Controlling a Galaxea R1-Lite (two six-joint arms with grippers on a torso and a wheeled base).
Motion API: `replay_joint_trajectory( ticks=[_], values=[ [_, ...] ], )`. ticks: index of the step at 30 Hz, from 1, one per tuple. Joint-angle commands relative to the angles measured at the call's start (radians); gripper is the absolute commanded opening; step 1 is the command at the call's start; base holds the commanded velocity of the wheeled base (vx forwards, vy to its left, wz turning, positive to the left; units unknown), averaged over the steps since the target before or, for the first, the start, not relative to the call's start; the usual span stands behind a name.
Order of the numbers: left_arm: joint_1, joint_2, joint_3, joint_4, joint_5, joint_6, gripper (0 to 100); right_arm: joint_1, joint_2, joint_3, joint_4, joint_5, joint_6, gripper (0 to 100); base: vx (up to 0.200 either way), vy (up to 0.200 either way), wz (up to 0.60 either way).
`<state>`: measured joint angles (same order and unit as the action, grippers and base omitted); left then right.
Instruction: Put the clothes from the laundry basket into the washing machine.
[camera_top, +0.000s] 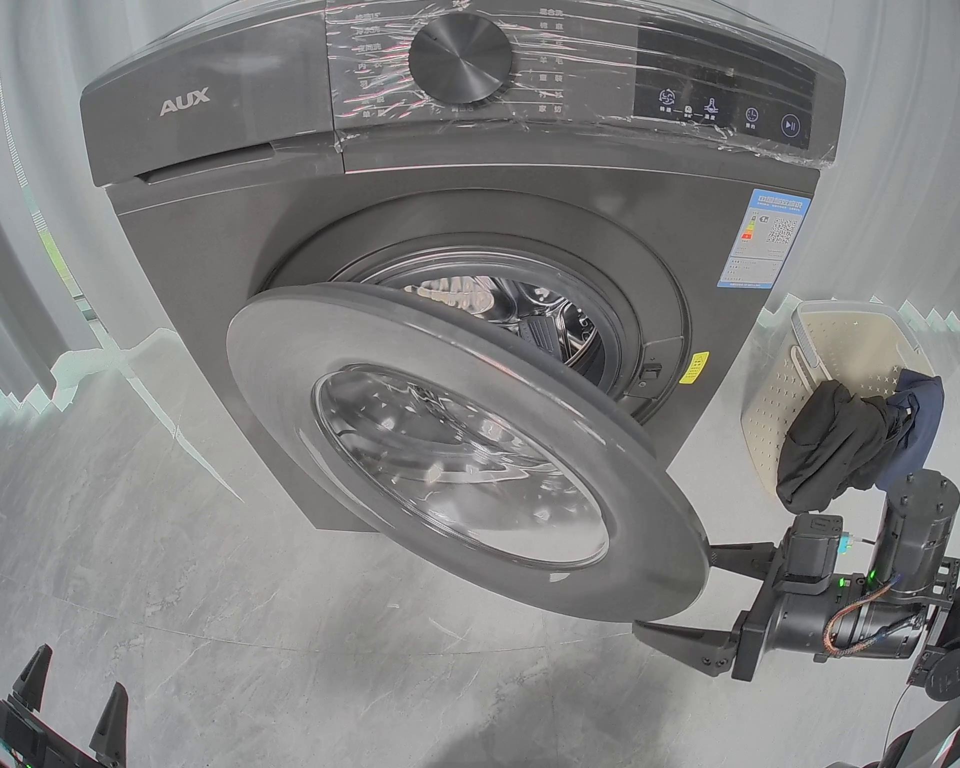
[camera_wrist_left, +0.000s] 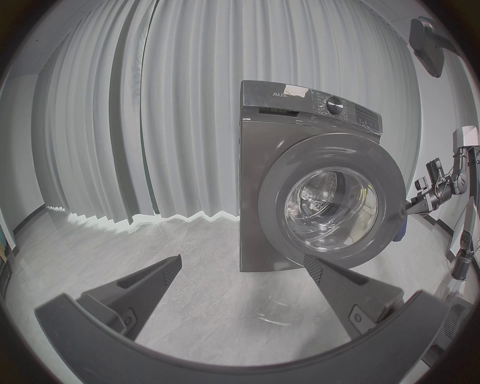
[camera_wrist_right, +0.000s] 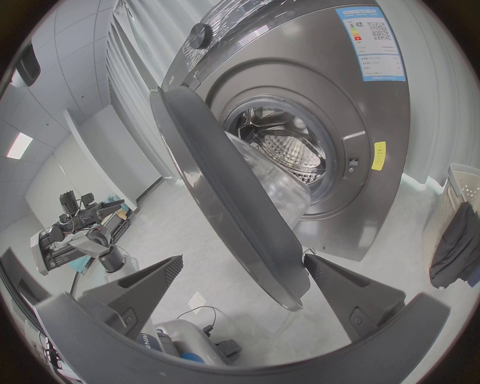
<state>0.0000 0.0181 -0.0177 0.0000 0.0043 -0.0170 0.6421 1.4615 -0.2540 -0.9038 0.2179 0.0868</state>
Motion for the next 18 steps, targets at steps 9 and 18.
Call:
replay_joint_trajectory(
  ticks=[9,18],
  values=[
    [0.0,-0.015,0.016,0.0,0.0,0.0,100,0.096,0.022,0.036,-0.086,0.009,0.051,100,0.0,0.0,0.0],
    [0.0,-0.015,0.016,0.0,0.0,0.0,100,0.045,-0.125,0.168,-0.084,0.0,0.037,100,0.0,0.0,0.0]
  ],
)
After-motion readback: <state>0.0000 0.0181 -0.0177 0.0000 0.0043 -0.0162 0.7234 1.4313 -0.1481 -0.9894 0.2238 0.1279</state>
